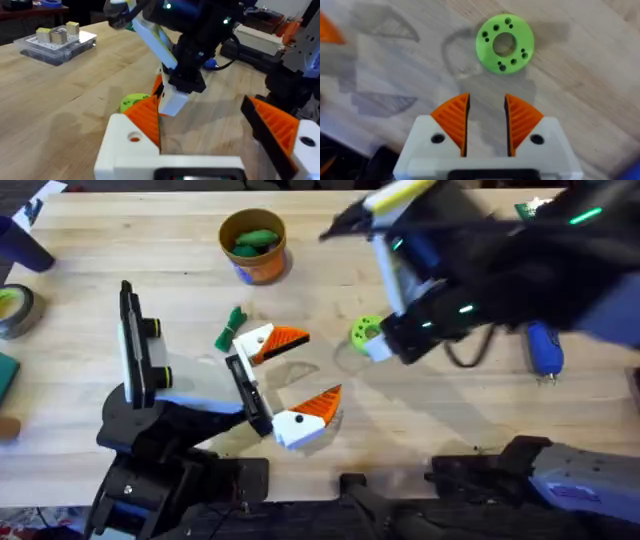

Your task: Pick up the gripper from the table and insert it into the empty holder that is missing its gripper. Then pick up a screw, insert it into the mounting hole, and use the screwdriver to tighten it. Finally, clean up the table by picking up the vegetable and placing it into the bucket.

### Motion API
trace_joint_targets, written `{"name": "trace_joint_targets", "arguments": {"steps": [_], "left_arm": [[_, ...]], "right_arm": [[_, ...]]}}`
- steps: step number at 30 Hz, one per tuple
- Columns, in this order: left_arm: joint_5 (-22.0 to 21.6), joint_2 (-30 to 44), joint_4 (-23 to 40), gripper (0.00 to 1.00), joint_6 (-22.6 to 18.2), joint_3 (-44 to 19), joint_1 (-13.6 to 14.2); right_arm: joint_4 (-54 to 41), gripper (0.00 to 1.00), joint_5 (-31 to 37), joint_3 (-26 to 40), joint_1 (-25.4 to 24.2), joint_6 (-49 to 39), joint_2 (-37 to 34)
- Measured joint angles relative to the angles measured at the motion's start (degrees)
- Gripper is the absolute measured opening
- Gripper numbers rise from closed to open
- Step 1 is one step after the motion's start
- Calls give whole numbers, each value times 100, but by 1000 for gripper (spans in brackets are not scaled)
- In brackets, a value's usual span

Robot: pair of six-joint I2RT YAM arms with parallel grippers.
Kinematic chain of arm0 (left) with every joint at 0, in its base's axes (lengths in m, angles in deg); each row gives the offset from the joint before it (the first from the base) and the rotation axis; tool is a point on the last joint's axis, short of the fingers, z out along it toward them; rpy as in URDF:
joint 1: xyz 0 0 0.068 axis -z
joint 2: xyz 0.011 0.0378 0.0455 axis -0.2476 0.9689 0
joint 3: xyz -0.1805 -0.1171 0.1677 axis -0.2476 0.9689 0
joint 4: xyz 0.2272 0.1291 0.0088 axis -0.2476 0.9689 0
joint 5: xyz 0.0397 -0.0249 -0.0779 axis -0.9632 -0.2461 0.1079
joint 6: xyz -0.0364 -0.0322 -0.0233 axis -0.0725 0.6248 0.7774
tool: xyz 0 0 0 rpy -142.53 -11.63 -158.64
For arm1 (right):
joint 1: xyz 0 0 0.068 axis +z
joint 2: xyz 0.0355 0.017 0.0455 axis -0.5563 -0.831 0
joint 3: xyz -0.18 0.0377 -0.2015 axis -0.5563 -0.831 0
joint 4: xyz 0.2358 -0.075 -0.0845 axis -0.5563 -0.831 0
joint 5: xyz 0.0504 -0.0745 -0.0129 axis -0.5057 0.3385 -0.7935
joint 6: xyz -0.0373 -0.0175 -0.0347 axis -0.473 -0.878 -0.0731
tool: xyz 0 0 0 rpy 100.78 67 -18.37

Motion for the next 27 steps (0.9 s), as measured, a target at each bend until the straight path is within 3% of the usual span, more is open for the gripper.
{"name": "trace_joint_targets", "arguments": {"steps": [7,27], "left_arm": [[2,0,2,994,0,2,0],[2,0,2,994,0,0,0]], "right_arm": [[1105,402,144,-782,0,22,-667],[1509,402,762,-794,-44,22,-1126]]}}
